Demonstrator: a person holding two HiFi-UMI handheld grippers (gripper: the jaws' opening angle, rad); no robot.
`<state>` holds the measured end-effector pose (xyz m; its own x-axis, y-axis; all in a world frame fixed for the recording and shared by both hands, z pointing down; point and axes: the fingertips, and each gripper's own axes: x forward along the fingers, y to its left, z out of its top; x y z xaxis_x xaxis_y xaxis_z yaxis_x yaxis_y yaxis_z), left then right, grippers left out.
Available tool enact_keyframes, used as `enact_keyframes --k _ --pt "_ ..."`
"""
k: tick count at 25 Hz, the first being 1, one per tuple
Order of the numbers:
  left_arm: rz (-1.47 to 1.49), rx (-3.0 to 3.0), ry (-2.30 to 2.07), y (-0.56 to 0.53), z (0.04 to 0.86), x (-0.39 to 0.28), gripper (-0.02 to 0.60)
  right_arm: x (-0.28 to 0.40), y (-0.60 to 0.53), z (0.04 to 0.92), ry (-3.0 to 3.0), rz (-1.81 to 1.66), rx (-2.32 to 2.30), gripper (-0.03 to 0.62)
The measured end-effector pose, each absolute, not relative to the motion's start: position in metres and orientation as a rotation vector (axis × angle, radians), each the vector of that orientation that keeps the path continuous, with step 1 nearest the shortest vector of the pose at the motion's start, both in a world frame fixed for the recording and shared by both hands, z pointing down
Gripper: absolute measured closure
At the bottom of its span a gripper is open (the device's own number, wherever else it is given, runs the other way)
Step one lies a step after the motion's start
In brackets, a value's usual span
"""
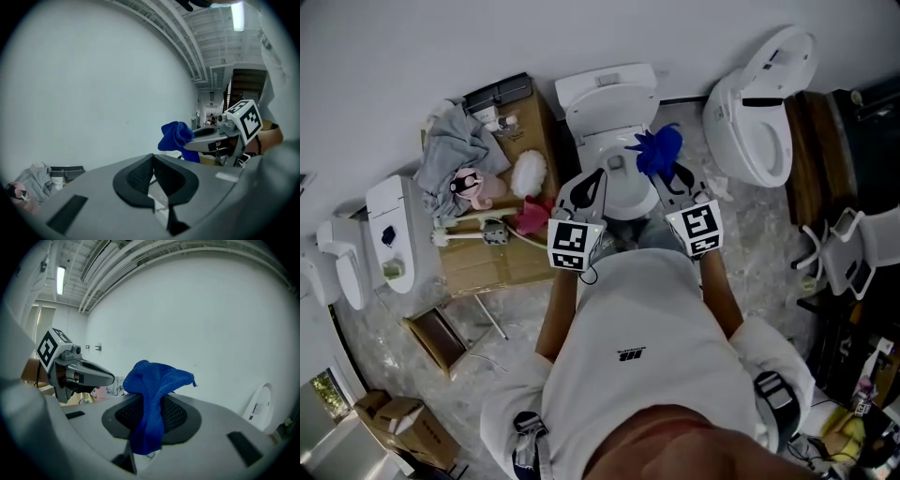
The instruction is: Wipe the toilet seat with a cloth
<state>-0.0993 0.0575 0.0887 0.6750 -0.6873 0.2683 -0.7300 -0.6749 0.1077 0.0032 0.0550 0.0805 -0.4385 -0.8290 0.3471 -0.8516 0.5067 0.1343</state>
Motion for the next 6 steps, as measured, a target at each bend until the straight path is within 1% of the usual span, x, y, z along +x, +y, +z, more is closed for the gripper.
enact_keyframes --k 6 --pt "0.286 2.694 -1.157 0.0556 0.0784 -0.1052 0.571 -0.0078 0.0489 0.0700 -2.397 0.043 1.390 0.502"
